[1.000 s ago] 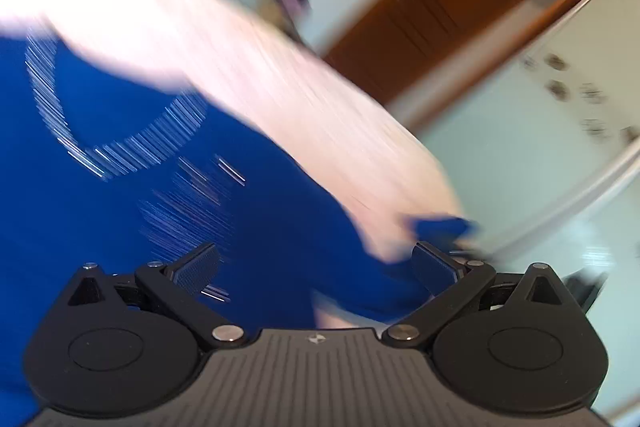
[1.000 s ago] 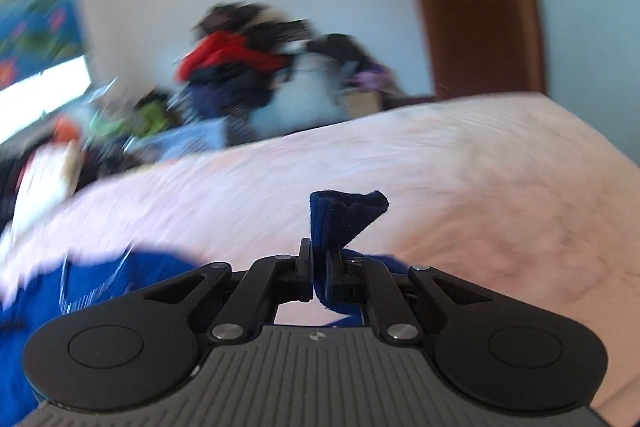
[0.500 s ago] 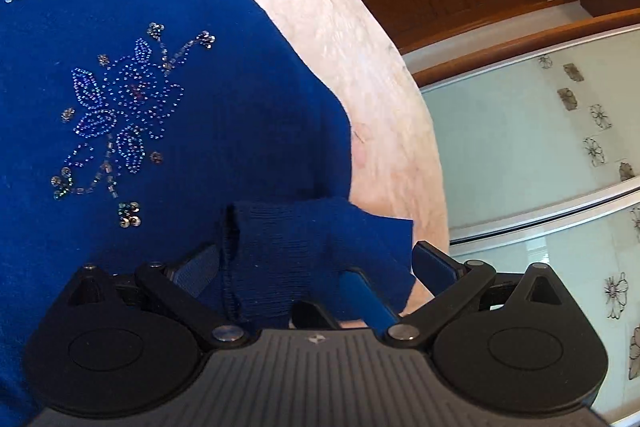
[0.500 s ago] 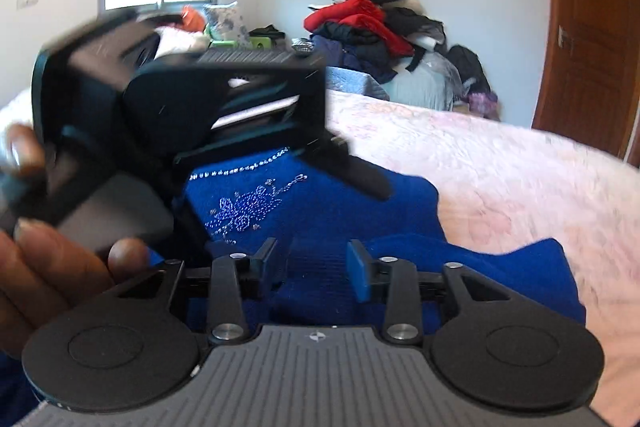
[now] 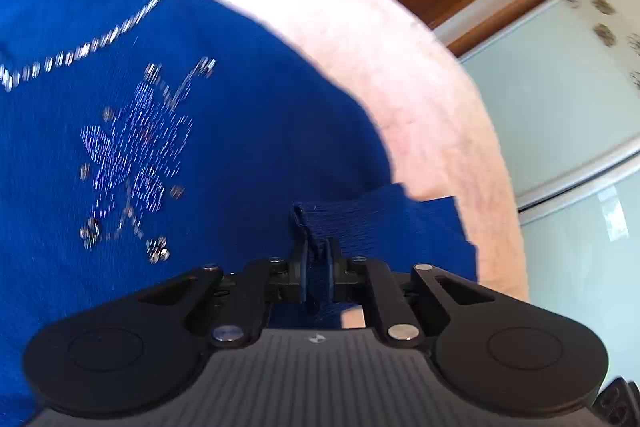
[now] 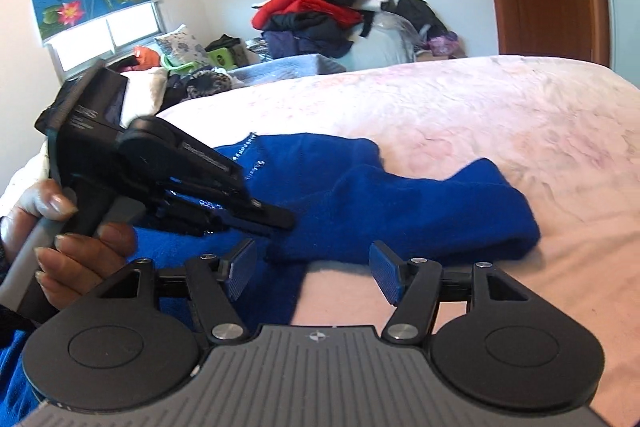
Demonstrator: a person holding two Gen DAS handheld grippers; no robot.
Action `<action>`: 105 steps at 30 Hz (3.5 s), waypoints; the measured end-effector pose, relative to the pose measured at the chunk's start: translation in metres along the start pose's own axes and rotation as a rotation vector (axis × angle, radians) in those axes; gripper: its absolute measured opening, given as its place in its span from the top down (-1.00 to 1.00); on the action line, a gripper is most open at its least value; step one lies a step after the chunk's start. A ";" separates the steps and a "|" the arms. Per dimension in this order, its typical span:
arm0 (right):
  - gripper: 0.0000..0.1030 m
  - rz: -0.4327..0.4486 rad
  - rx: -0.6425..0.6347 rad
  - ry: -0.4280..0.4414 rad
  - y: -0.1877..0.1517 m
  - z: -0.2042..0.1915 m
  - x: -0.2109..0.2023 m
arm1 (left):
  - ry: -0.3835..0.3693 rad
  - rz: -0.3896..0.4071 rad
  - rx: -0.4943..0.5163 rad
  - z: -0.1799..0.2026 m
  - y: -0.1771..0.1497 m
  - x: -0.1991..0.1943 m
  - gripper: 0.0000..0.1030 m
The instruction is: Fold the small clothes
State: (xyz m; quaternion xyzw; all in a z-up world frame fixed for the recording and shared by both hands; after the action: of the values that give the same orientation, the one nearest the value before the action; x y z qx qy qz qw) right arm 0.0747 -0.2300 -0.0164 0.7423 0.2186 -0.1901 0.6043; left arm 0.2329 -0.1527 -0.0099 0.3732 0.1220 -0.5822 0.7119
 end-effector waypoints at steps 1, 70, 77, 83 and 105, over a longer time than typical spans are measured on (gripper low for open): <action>-0.29 -0.002 0.001 -0.002 -0.001 0.001 -0.002 | -0.013 0.010 0.012 0.003 0.002 -0.004 0.83; -0.52 -0.210 0.868 0.393 0.027 0.057 0.094 | -0.009 0.548 -0.301 -0.155 -0.024 -0.306 0.92; -0.52 -0.263 0.864 0.339 0.044 0.054 0.141 | -0.024 0.552 -0.348 -0.163 -0.035 -0.305 0.92; -0.36 -0.303 0.566 0.189 0.074 0.032 0.178 | -0.002 0.632 -0.347 -0.162 -0.026 -0.330 0.92; 0.01 -0.294 0.563 0.196 0.066 0.054 0.184 | 0.178 0.412 -0.387 -0.203 -0.042 -0.269 0.91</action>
State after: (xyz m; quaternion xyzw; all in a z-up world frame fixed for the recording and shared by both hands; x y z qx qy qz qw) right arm 0.2641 -0.2769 -0.0737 0.8553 0.3193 -0.2560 0.3176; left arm 0.1687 0.1812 -0.0030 0.2972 0.2143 -0.3561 0.8596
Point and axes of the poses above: each gripper's, at about its wrist camera, not at the fingertips, and x roughly the way its jaws point, z to its right, y to its top, the point moved 3 cm from there along x, roughly the way its jaws point, and after that the axes turned 7 degrees about -y, right-handed, at the moved point
